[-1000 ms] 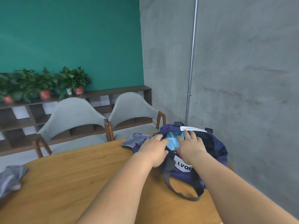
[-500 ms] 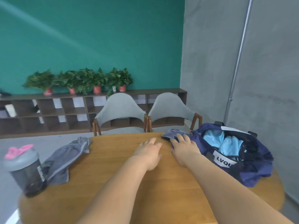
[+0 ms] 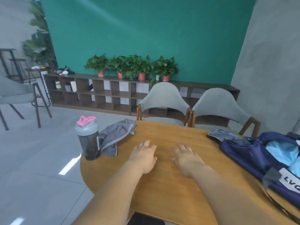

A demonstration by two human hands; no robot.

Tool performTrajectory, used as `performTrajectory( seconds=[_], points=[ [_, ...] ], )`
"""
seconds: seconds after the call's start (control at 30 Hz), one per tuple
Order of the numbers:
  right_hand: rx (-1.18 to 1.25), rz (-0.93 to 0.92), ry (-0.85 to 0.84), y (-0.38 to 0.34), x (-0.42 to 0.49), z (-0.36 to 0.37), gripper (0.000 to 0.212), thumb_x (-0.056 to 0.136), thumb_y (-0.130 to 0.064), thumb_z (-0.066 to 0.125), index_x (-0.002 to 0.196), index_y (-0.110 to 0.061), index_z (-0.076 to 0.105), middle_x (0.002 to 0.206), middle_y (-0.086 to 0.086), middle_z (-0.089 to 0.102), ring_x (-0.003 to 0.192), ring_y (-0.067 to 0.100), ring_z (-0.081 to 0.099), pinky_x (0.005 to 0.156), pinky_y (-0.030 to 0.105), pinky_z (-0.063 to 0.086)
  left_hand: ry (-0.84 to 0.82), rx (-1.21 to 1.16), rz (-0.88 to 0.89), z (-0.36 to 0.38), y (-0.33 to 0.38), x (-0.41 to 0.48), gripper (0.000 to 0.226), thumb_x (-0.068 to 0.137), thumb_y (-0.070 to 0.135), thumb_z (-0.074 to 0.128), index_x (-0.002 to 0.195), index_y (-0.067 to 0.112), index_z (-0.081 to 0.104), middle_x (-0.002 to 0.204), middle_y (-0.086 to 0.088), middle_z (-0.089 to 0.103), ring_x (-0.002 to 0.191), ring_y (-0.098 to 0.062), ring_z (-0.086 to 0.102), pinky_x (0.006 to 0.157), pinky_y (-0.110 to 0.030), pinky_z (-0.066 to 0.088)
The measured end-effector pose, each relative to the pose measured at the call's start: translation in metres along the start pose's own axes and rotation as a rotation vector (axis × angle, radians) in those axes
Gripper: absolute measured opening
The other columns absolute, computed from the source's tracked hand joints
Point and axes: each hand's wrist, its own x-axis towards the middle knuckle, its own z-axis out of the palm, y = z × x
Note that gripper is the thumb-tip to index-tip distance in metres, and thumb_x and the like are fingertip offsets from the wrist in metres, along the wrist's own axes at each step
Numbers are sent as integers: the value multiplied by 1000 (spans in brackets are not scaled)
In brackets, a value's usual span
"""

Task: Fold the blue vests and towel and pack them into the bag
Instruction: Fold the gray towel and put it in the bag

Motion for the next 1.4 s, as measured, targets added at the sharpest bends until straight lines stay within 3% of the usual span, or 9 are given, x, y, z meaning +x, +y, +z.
performTrajectory(
  seconds=[0.43,0.63,0.77,0.9,0.97,1.07,1.17,1.3,1.4],
  points=[
    [30,-287,9,-87,68,54,58,112,-44,31,166,-33,14,175,-4,-6,160,22,3,127,45,13,165,-5,-338,47,-112,18,60,105,41,50,158,24,28,171,-21,-16,159,-38,-16,130,-50,4],
    [93,-339,110,-95,97,68,58,111,-50,25,166,-37,8,174,-10,-10,160,16,-4,129,41,11,110,-26,-505,68,-122,36,65,105,58,36,160,23,32,173,-22,4,159,-39,3,130,-53,3],
    [180,-341,225,-87,106,79,57,112,-47,24,166,-35,9,173,-14,-8,160,13,-1,128,35,12,201,-28,-400,79,-116,42,63,101,58,40,149,19,53,168,-10,30,152,-31,26,126,-49,21],
    [297,-279,311,-83,116,88,58,111,-34,33,166,-31,16,173,-15,4,159,10,6,129,36,17,328,-23,-147,90,-92,48,53,97,49,45,135,20,66,144,-2,61,129,-24,54,109,-43,44],
    [354,-269,311,-79,122,92,58,109,-29,37,165,-28,22,172,-14,13,158,11,14,128,36,20,376,-92,3,96,-78,47,46,97,37,46,137,21,63,134,3,66,120,-19,56,106,-39,47],
    [490,-207,335,-71,126,95,51,108,-25,40,159,-25,38,164,-6,37,150,16,36,123,37,32,356,-272,37,96,-78,44,44,93,19,47,135,24,57,121,3,68,112,-18,59,98,-37,51],
    [560,-90,305,-66,125,94,47,106,-45,41,147,-27,54,147,-5,57,132,21,56,110,39,44,459,-346,-17,95,-81,38,42,91,16,46,131,25,54,122,4,61,106,-18,64,88,-38,56],
    [279,-149,309,-68,113,99,51,98,-70,36,130,-41,62,142,-18,54,129,13,55,111,35,39,647,-259,-124,90,-74,38,51,87,15,58,138,18,54,146,-7,45,132,-27,47,110,-40,45],
    [280,-147,254,-67,106,96,51,102,-67,35,140,-41,58,153,-16,49,145,13,41,118,37,32,517,-450,-315,86,-75,43,61,97,20,57,155,16,36,162,-9,34,150,-26,32,122,-34,30]
  ],
)
